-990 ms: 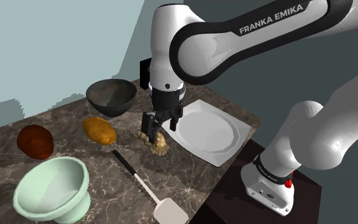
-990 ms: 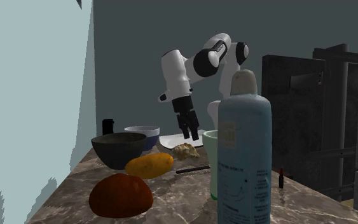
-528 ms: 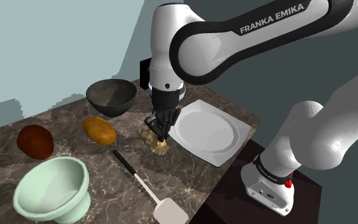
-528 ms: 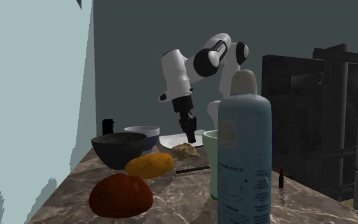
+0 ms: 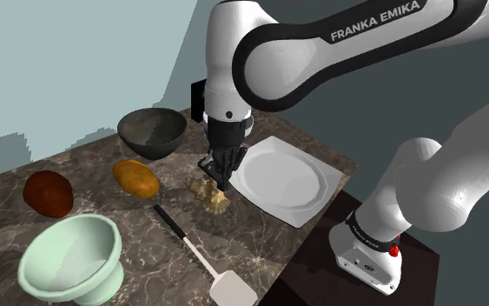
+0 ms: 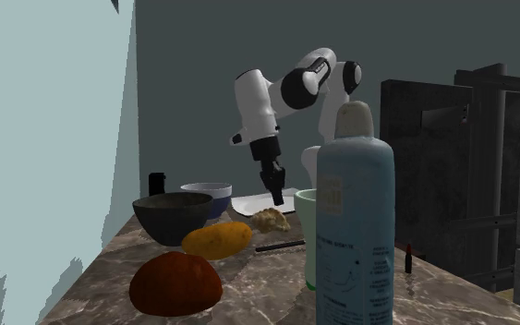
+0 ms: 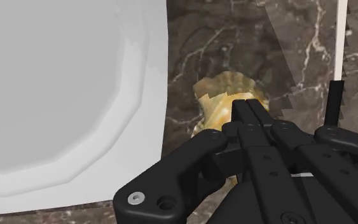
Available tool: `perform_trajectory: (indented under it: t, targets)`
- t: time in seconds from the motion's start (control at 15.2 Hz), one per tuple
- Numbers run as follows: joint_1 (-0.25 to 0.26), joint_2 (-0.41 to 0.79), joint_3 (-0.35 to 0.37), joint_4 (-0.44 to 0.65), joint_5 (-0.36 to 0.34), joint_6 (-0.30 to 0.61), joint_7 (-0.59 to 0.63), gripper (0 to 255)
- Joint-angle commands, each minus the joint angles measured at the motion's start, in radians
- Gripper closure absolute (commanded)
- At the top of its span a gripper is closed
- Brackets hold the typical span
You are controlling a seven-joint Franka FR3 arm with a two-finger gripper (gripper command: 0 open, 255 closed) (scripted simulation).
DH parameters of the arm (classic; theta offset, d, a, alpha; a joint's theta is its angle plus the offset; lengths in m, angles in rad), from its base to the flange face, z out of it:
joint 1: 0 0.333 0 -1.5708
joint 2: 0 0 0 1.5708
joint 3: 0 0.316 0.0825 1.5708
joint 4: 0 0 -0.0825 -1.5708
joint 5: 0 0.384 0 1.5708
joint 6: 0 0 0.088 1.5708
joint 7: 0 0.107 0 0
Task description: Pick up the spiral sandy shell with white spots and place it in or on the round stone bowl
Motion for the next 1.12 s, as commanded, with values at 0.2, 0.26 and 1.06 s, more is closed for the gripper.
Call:
perform_trajectory:
  t: [0.2,0.26,1.06]
  targets:
    - [-0.012,0.214,0.145,0.228,-0.345,-0.151,0.391,0]
    - [0.013,0.348,0.188,0.358,-0.500,-0.271,0.558,0]
    - [0.037,0.353,0.150,0.263,-0.507,-0.170,0.561,0]
